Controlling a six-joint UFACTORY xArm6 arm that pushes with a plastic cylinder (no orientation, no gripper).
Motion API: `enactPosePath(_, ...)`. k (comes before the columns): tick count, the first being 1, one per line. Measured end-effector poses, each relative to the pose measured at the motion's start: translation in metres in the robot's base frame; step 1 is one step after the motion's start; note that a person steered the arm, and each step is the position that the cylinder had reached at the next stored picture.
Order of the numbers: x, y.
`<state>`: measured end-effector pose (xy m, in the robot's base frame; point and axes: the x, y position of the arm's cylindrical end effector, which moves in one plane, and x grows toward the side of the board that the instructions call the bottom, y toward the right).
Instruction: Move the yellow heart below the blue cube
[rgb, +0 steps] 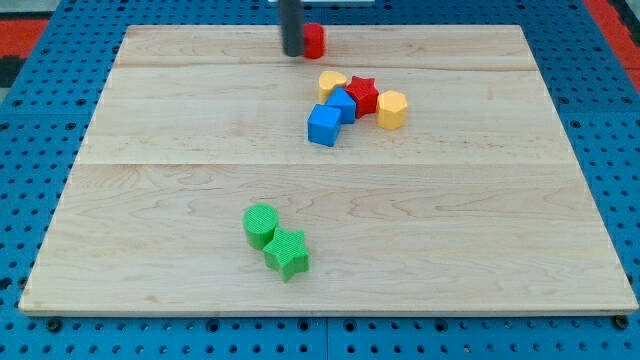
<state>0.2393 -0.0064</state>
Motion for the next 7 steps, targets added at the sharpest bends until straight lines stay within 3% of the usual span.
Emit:
enactPosePath(1, 0.011, 0.025)
enactPosePath(2, 0.004, 0.116)
enactPosePath(3, 0.061, 0.135)
enactPosePath(4, 0.107, 0.124)
enactPosePath(5, 0.123, 0.065)
enactPosePath(7, 0.051, 0.003)
